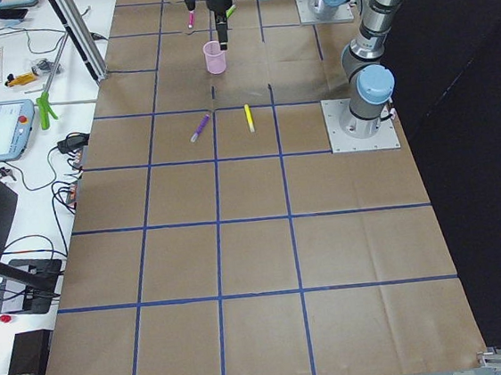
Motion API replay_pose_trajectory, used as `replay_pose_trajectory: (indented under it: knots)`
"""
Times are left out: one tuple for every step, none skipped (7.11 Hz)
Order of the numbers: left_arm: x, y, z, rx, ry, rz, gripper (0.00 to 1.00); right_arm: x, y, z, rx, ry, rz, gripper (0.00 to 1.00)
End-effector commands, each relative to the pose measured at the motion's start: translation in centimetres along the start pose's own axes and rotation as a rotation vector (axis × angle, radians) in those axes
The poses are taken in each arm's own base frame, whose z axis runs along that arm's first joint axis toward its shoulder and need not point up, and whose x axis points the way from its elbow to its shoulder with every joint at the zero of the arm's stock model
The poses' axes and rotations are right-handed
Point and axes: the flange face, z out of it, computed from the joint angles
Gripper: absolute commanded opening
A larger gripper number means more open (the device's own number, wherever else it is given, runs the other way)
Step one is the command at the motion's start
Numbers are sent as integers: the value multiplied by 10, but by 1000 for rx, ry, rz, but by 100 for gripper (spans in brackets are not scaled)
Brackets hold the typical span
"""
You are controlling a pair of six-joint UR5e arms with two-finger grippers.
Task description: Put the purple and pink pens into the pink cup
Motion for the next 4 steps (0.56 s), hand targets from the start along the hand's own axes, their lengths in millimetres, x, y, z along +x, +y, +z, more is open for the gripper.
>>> replay_pose_trajectory:
  knots:
    - [0,1,2,-6,0,0,98,2,-3,2,7,6,-141,100]
    - [0,1,4,-9,3,0,98,3,-10,21,-25,0,-248,100]
    - [0,-1,7,-13,1,0,98,3,-20,50,-46,-11,-358,100]
    - [0,0,6,-10,1,0,98,4,-29,68,-26,-2,-519,100]
